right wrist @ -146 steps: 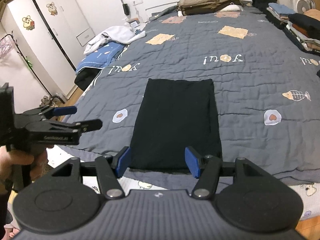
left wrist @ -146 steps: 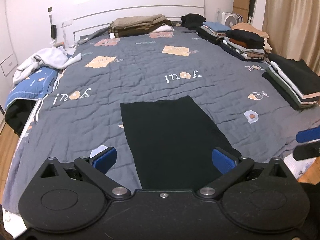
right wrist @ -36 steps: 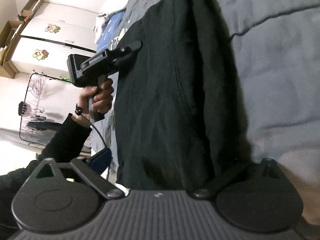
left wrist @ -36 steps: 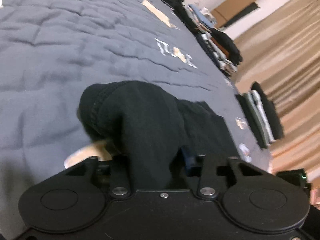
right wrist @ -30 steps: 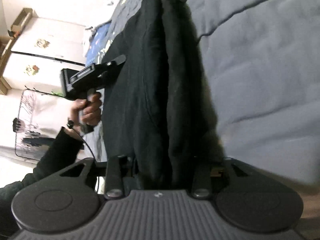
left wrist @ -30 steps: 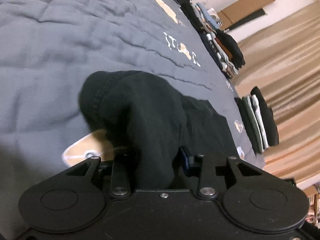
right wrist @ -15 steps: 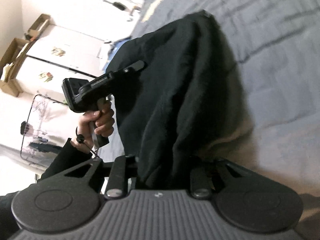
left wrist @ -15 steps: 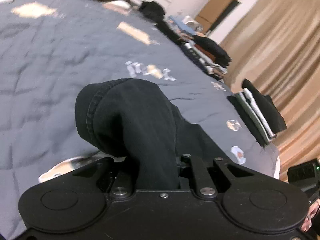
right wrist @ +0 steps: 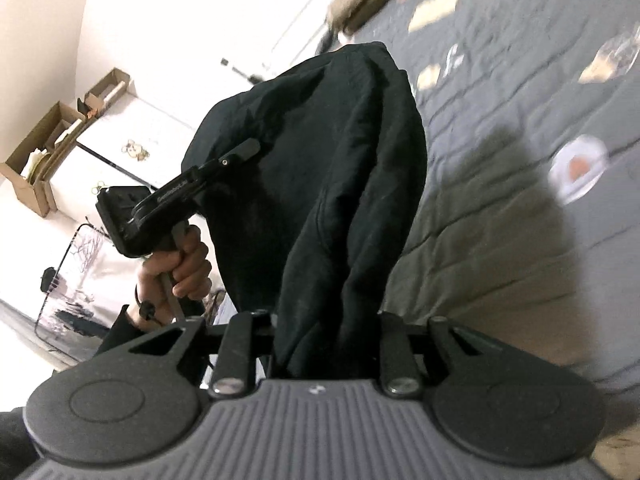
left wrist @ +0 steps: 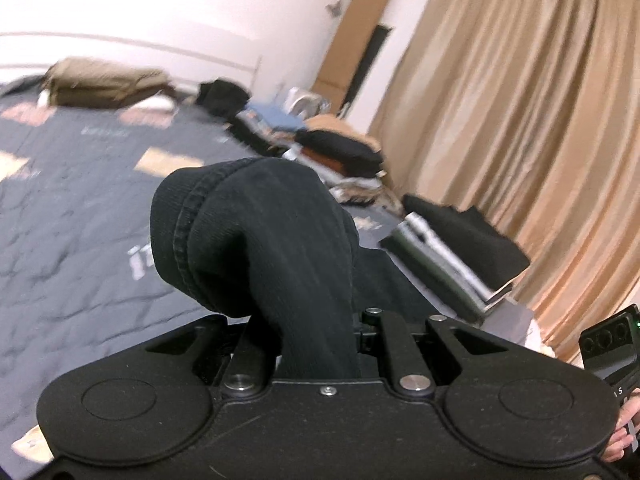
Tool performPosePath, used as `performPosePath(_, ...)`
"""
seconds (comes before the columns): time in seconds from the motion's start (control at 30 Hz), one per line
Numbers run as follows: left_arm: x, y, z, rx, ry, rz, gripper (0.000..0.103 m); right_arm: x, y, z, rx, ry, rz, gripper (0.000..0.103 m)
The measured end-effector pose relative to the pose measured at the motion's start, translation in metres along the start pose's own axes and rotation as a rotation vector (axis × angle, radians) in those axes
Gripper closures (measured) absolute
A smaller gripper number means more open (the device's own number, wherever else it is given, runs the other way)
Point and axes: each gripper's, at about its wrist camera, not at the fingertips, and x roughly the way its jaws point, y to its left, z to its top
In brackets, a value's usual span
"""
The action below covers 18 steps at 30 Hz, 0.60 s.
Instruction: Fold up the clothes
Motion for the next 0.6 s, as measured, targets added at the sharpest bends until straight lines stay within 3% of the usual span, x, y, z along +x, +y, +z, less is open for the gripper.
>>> performPosePath(0.3, 0.039, -0.095, 0.007, 0.052, -0.103, -0.084, 0.090, -0.094, -0.010, 0.010, -0.045, -0.135, -0.099, 0.080)
performPosePath(0.6, 0.077, -0.152, -0.001, 0.074, -0.149, -0.123, 0.090, -0.158, -0.034, 0.015, -0.053, -0.203, -0.152, 0.080)
